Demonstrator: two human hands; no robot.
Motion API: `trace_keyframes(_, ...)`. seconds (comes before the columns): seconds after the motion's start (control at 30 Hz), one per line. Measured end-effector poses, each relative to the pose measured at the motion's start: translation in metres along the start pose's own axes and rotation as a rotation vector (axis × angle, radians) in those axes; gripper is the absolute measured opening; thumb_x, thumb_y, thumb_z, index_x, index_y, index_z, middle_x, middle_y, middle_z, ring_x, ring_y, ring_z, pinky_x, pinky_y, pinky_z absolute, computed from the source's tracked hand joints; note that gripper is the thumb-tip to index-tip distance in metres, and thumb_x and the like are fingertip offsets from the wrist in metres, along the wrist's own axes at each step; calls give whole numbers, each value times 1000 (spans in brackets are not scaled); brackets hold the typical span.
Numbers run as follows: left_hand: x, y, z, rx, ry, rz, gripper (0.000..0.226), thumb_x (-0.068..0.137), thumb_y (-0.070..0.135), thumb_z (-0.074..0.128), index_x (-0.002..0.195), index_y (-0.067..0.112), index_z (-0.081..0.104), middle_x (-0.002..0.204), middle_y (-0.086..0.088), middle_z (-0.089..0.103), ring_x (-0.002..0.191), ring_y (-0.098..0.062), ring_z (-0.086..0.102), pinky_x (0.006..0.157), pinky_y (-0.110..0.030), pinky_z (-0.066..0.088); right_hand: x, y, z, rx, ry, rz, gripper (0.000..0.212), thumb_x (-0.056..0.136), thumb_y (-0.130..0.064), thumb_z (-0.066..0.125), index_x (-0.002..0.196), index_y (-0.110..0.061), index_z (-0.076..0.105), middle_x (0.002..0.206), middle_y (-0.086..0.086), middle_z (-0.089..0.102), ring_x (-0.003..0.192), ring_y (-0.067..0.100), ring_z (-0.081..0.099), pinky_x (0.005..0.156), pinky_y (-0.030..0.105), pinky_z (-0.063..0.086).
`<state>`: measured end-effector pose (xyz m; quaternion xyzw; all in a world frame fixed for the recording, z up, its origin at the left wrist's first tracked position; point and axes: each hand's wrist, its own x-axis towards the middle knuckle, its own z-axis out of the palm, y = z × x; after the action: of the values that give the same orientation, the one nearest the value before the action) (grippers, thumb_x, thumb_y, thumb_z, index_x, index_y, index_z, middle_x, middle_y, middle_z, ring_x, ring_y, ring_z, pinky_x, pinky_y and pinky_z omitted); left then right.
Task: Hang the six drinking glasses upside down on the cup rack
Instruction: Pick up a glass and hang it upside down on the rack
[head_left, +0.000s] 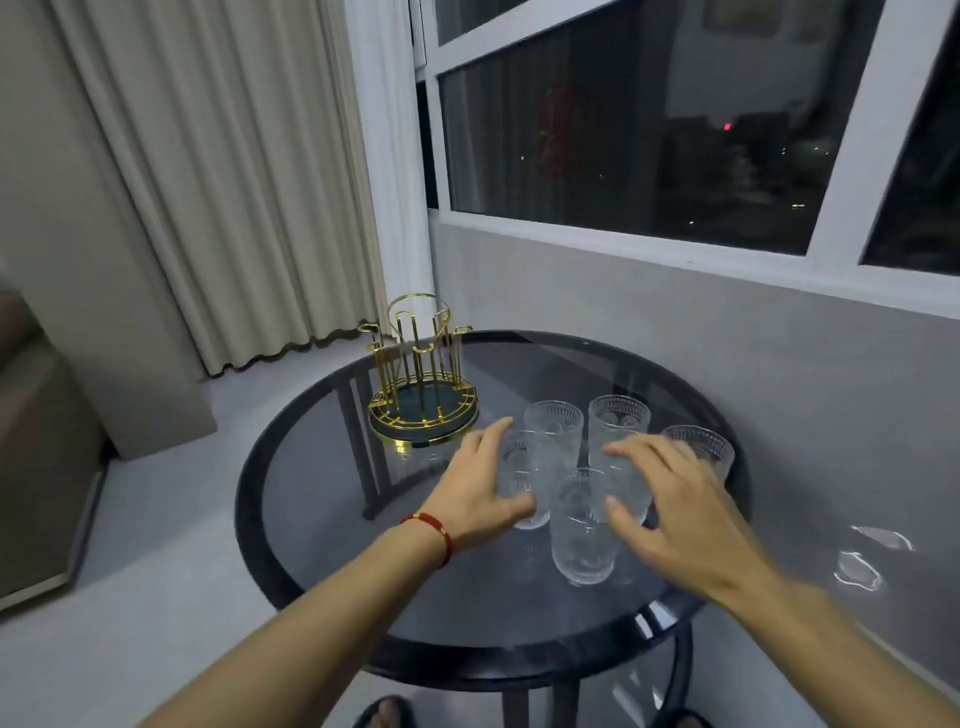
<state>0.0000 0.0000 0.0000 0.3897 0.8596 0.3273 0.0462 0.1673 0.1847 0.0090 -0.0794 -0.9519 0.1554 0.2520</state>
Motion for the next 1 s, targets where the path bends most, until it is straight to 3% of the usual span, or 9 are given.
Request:
trace_keyframes(0.17,10,-17,21,-121,23,-31,109,76,40,79,161,30,12,165,-3,28,148,-21,33,120,-39,33,12,-5,30,-209,-249,-124,89,81,-77,50,157,-32,38,159,0,41,153,24,29,125,44,14)
trace_keyframes(0.3,28,-25,22,-229,-10,-54,109,72,37,85,159,30,20,162,3,36,144,-17,38,116,-41,42,28,-8,42,-159,-247,-85,89,84,-76,38,162,-35,24,165,-8,33,162,21,-7,125,48,-21)
trace_keyframes(0.5,32,-31,8,-207,152,-27,84,59,43,91,132,26,53,123,12,64,111,-3,60,92,-17,51,39,-30,31,121,-68,-69,55,91,-53,54,142,-33,58,147,-22,52,157,7,22,130,44,-4)
trace_keyframes(0.6,25,-36,-10,-283,289,-36,74,56,46,91,118,32,52,110,20,62,100,6,59,79,-11,51,38,-35,24,383,56,-49,28,95,-22,68,121,-33,73,129,-45,61,141,-17,39,126,25,20)
trace_keyframes(0.67,23,-40,-26,-376,434,-59,74,53,48,92,114,32,53,108,18,62,100,9,59,77,-9,49,37,-43,23,617,78,13,31,95,-7,70,111,-33,78,125,-35,70,132,-7,57,113,23,42)
trace_keyframes(0.77,29,-37,-44,-799,602,-177,78,49,46,95,115,27,57,115,2,68,101,-6,69,82,-27,60,52,-66,29,736,74,89,37,95,-6,69,108,-39,78,121,-27,74,122,-5,64,100,17,51)
trace_keyframes(0.83,37,-36,-51,-1196,546,-264,86,55,35,95,128,14,55,127,-14,68,110,-29,71,80,-45,63,79,-83,37,784,-5,206,32,97,-19,68,118,-43,70,123,-29,72,118,-15,62,96,10,49)
trace_keyframes(0.93,44,-35,-50,-1486,435,-279,83,71,23,84,141,-5,48,136,-30,62,121,-42,64,96,-57,56,125,-96,49,1002,-217,527,48,102,-40,58,148,-30,50,142,-5,65,127,14,64,110,40,50)
trace_keyframes(1.0,48,-36,-48,-1543,406,-276,80,76,23,81,142,-7,48,137,-30,61,127,-45,59,101,-55,51,148,-99,55,1142,-263,638,39,107,-39,51,142,-20,54,131,8,73,117,30,71,103,51,56)
